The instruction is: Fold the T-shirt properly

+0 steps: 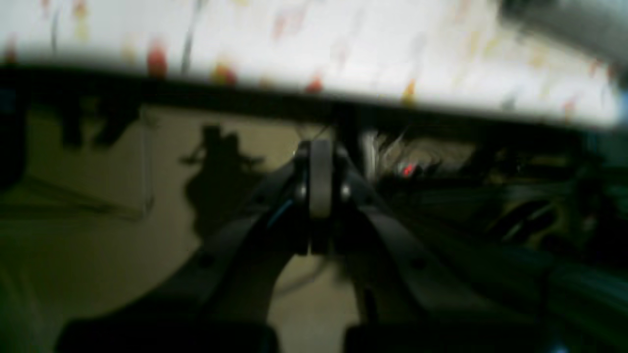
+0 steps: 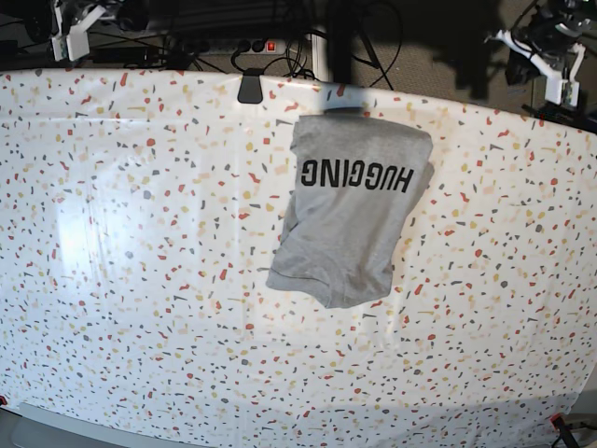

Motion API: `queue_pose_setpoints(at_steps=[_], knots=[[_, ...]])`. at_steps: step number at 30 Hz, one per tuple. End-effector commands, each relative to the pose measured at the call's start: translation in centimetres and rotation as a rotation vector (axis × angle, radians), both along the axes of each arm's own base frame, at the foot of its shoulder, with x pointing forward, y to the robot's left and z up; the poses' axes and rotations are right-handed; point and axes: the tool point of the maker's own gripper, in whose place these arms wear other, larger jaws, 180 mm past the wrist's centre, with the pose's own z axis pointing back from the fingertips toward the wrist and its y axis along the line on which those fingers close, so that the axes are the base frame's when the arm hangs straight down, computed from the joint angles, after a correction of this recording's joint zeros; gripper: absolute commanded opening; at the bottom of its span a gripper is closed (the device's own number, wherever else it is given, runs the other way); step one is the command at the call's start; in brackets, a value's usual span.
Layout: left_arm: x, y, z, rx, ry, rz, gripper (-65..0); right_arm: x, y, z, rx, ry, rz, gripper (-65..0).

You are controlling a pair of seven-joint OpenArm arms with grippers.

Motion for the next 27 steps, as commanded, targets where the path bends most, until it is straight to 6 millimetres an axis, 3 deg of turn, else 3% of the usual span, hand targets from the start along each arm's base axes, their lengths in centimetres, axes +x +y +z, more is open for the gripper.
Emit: queue_pose_setpoints(at_steps=[1,4,9,16,19,22,27], knots=[[-0.7,-0.1,0.2,-0.001,-0.002,-0.016,-65.0,-1.1,-0.2,-0.7,-0.004,0.034,-0.02,-65.0],[-4.2,-0.8,-2.1,-0.041,0.067,-0.057,-65.0,-4.7,-1.4,-4.8,-0.038,0.161,-0.107,-65.0],[-10.2,-1.0,-8.5,-0.134,0.219,0.016,-65.0,-9.0,-3.0,-11.7,-0.031,0.296,-0.224,-65.0],[-15.8,-0.6,-17.3,-0.138,0.37,0.161,-65.0,-11.7,-6.8,-19.2,-0.044,0.466,-0.267,-65.0],[-16.6,-1.4,-19.9,-0.174,0.448,0.218,-65.0,-12.2,-8.4,-21.2,-0.069,0.51,-0.252,-65.0],[-15.7,-2.6,-21.5,-0.216,0.476,0.264,-65.0,-11.7,-9.2,-22.7,-0.098,0.506,-0.175,-65.0],[-12.4,-4.8,-22.9,-0.266,0.47,0.274,-65.0,-8.9,-6.3,-24.6,-0.067,0.498,0.017,-65.0]])
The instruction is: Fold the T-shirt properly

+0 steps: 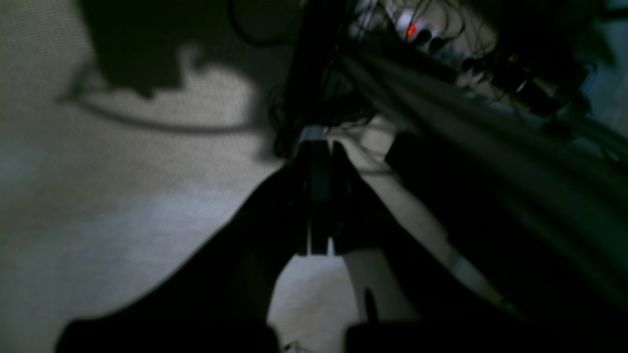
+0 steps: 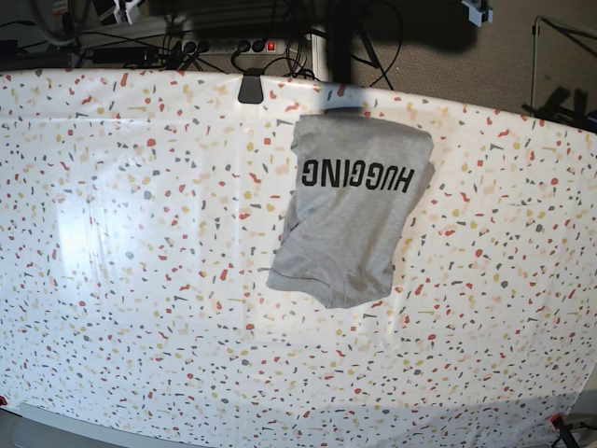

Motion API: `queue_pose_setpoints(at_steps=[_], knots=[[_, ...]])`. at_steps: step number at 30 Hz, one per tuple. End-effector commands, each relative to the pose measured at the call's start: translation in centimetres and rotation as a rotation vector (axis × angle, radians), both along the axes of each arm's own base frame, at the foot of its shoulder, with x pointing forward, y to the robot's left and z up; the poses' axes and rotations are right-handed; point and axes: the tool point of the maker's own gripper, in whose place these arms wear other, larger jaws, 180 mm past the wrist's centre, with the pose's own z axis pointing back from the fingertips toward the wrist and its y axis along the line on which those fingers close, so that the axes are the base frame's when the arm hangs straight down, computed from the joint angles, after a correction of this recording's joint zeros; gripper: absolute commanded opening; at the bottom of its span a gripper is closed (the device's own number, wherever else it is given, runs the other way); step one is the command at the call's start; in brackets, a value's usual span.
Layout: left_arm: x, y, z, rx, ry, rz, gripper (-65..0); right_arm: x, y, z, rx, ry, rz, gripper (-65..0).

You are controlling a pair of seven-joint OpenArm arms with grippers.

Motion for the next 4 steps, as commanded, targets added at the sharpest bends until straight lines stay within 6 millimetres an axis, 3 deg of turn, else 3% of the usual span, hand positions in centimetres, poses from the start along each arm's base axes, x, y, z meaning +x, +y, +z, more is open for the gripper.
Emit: queue_pose_setpoints(at_steps=[1,4], knots=[[-0.2,-0.4,-0.1,-0.001,0.009,-0.014,-65.0,0.6,0.0,0.0,0.005,-0.004,0.032,-65.0],[0.6,-1.3,-0.8,0.027,0.024,-0.034,-65.0,2.0,0.4,-0.6,-0.031,-0.007,0.058,-65.0]])
